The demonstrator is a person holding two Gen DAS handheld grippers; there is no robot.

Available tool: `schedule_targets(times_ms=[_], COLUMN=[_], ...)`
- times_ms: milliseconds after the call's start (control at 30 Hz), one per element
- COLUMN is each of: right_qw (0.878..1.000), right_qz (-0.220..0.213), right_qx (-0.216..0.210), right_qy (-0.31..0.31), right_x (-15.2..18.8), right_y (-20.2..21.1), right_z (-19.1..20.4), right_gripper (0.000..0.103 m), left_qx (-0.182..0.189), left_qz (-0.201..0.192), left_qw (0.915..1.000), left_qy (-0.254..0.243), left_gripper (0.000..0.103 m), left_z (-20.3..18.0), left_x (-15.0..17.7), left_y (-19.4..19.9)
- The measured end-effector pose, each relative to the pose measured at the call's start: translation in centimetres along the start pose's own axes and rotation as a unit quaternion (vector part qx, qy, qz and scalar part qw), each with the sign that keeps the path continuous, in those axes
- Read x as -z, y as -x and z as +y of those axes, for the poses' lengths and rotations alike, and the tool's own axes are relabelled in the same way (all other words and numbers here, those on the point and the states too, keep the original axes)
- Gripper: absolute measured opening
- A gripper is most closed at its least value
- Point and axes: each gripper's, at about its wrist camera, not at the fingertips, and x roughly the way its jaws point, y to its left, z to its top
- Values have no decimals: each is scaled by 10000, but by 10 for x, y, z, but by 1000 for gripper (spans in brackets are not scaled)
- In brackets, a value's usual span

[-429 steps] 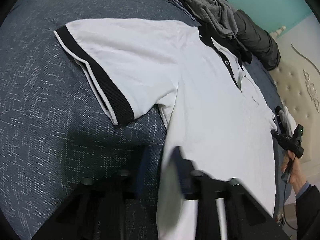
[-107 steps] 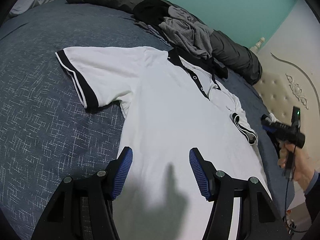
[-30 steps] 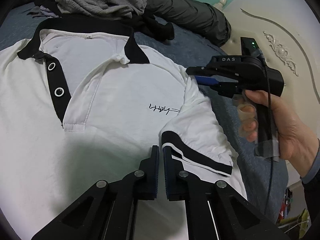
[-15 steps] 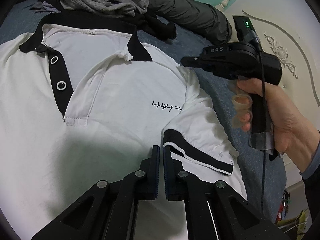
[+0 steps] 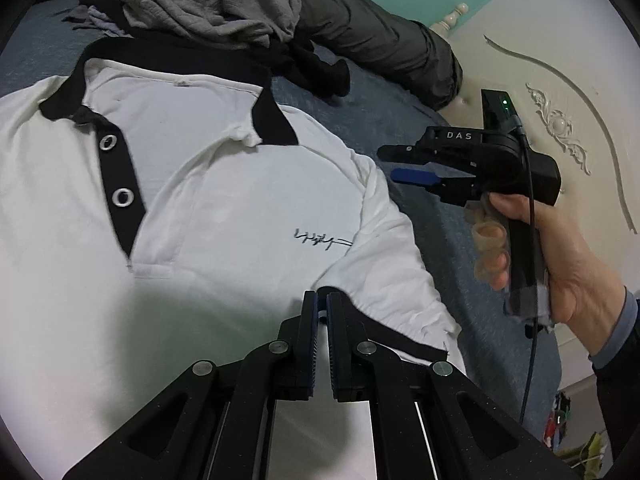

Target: Fold clothes

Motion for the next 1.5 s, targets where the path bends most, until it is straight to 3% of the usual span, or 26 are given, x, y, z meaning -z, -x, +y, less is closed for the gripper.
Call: schedule_targets(times_ms=[33, 233, 400, 567, 667, 867, 967, 1033, 1167, 1200, 1300, 1367, 1467, 1500], right_qw=[10000, 9994, 9985, 9965, 9911, 9632, 9299, 9140, 8786, 8779, 9134, 9292, 9537, 9608], right_qz=[46, 179, -105, -350, -201, -222, 41, 227, 129, 58, -242, -297, -233, -205], right_qx=[-40, -147, 88, 129, 721, 1768, 2351, 2571, 3135, 3177, 2858, 2729, 2174, 1967], right_qy=[43, 247, 531, 753, 1102, 2013, 2828, 3132, 3600, 3581, 2888, 2474, 2064, 1941], right_x=[0, 1, -2, -9, -13, -15, -5, 1, 7, 6, -10, -17, -25, -28], right_y=[-2, -12, -8, -3, -12, -26, -44, -54, -55, -52, -31, -23, -16, -14], right_z=[2, 14, 23, 35, 45, 73, 91, 96, 101, 100, 85, 72, 56, 51], right_gripper=[21, 3, 1, 1, 1, 1, 1, 1, 1, 1, 2, 2, 3, 9], left_qx=[7, 46, 57, 79, 90, 79, 91, 80, 70, 74, 70, 54, 97, 114], left_qz=[1, 24, 1, -35, -32, -38, -39, -42, -64, -68, -89, -109, -124, -115], left_qw=[10000, 10000, 10000, 9999, 9999, 9999, 9999, 9999, 10000, 9999, 9999, 9999, 9998, 9998], left_qy=[8, 36, -80, -65, -70, -101, -91, -88, -22, 16, 83, 106, 110, 102], left_gripper=[8, 9, 2, 1, 0, 0, 0, 0, 0, 0, 0, 0, 0, 0], left_z=[-1, -2, -3, -1, -2, -5, -4, -4, 0, 2, 4, 5, 3, 2], left_x=[-1, -3, 1, 4, 5, 7, 7, 7, 6, 5, 4, 3, -1, -1], left_y=[-1, -6, -3, 1, 2, 4, 6, 7, 9, 9, 10, 11, 10, 9])
